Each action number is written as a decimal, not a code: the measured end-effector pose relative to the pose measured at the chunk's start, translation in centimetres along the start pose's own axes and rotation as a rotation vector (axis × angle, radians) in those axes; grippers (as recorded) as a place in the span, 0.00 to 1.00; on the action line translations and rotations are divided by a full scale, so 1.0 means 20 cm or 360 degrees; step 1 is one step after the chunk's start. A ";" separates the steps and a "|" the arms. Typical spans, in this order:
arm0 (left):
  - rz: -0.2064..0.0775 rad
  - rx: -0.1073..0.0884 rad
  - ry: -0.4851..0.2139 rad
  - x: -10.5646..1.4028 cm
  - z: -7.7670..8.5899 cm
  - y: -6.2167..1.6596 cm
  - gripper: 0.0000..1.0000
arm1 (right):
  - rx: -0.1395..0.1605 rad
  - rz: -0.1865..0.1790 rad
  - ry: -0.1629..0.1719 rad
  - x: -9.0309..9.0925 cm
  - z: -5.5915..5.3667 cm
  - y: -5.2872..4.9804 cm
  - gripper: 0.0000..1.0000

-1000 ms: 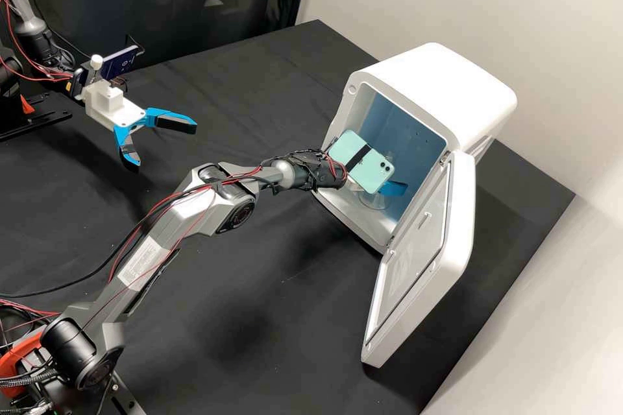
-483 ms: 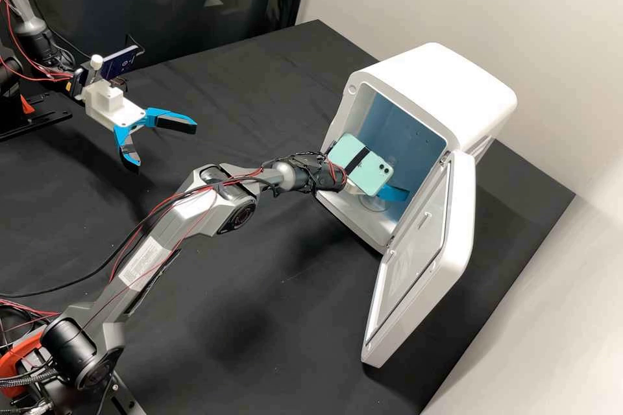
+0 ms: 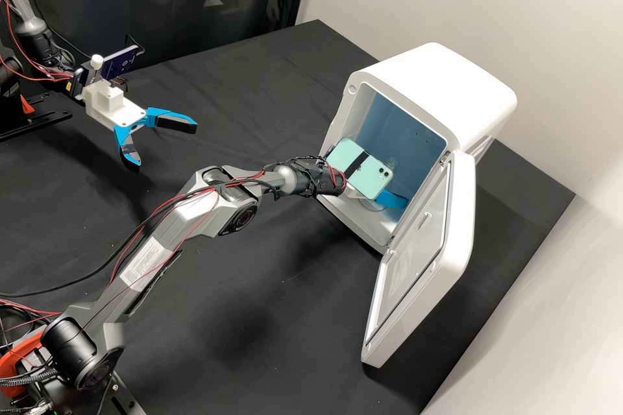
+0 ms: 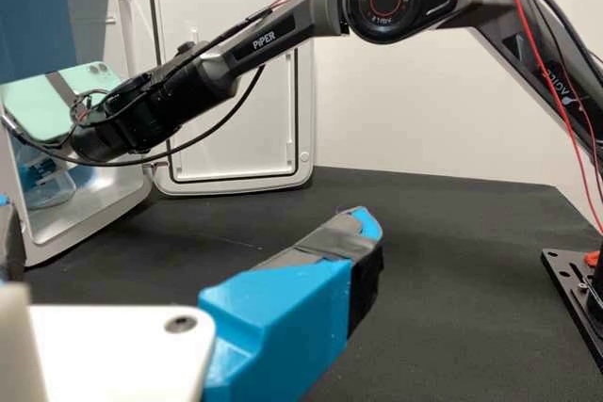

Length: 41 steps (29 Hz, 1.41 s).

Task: Place the flask in the incubator

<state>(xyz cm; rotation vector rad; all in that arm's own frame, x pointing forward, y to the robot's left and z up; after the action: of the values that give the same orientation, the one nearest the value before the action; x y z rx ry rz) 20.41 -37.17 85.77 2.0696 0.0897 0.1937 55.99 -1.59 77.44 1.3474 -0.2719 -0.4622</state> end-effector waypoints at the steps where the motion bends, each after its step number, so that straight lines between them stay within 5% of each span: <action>1: 0.0000 0.0000 0.0000 0.00 0.00 0.000 1.00 | -0.0001 -0.0013 0.0005 0.00 0.00 -0.01 1.00; 21: 0.0001 0.0000 0.0005 0.00 0.00 0.001 1.00 | 0.0006 -0.0045 0.0019 0.01 0.02 -0.01 1.00; 22: 0.0001 0.0000 0.0005 0.00 0.00 0.001 1.00 | 0.0039 -0.0055 0.0014 0.02 0.04 -0.01 1.00; 25: 0.0001 0.0000 0.0005 0.00 0.00 0.001 1.00 | 0.0279 -0.0079 -0.0023 0.03 0.13 -0.01 1.00; 27: 0.0001 0.0000 0.0005 0.00 0.00 0.001 1.00 | 0.0277 -0.0100 0.0019 0.02 0.17 0.01 1.00; 31: 0.0001 0.0000 0.0005 0.00 0.00 0.001 1.00 | 0.0419 -0.0100 0.0060 -0.02 0.20 0.04 1.00; 41: 0.0024 0.0009 -0.0001 -0.01 0.00 0.016 1.00 | 0.0578 -0.0070 0.0116 -0.10 0.25 0.08 1.00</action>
<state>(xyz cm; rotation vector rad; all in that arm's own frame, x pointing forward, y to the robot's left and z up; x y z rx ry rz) 20.30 -37.39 86.02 2.0764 0.0745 0.2021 52.17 -4.76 80.29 1.7239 -0.2750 -0.4118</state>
